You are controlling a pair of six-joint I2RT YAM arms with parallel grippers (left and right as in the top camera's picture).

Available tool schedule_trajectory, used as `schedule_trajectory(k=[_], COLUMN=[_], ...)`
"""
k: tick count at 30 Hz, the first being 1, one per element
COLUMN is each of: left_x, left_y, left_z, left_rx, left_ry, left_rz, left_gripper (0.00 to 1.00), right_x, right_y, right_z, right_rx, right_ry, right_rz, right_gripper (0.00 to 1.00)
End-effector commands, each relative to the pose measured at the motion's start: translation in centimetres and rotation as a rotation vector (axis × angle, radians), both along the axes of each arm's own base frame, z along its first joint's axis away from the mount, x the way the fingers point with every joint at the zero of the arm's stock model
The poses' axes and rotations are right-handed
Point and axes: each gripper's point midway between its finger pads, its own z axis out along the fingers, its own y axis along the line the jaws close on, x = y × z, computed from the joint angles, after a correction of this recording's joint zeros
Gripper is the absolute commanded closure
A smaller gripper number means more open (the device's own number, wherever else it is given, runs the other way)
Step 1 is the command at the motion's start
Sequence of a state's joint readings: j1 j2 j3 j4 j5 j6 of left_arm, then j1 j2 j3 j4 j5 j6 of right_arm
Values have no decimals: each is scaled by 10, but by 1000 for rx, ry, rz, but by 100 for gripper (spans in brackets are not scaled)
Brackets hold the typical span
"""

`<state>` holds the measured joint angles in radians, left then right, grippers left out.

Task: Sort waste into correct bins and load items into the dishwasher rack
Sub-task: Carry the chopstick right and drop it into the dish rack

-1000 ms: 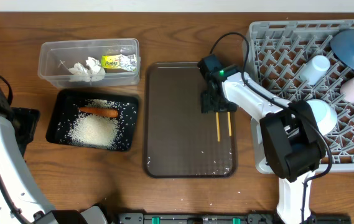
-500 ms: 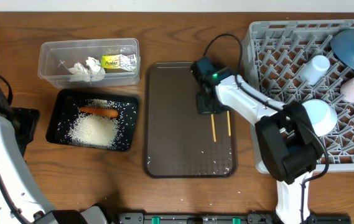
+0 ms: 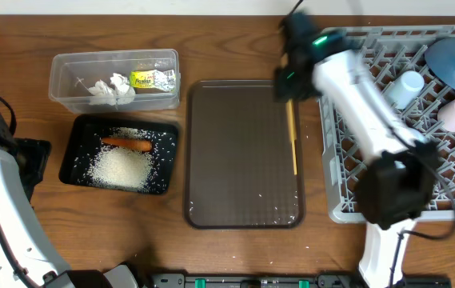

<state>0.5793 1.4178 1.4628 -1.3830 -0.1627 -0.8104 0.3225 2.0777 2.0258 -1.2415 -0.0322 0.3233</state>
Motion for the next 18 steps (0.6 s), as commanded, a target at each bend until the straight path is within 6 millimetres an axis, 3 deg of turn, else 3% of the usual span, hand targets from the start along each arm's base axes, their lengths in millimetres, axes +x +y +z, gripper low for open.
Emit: schedule_trajectory(k=[1,3,6,16,18], left_x=[-1,-1,-1,-1,-1], left_y=[1,1,1,1,1], left_z=[0,0,0,0,0], left_rx=[1,1,1,1,1], left_ry=[9,9,9,9,9], left_rz=[-1,-1,-1,-1,-1], left_gripper=[2,2,2,2,2], right_x=[11,11,7,9,9], right_y=[-47,-73,-87,-98,-102], right_z=[73,82,73,-9,-22], right_rx=[-16,-42,-16,17,4], right_ry=[-152,-163,-127,-41,-27], right_rz=[59,90,160,135,79], right_gripper=[99,99,99,98,94])
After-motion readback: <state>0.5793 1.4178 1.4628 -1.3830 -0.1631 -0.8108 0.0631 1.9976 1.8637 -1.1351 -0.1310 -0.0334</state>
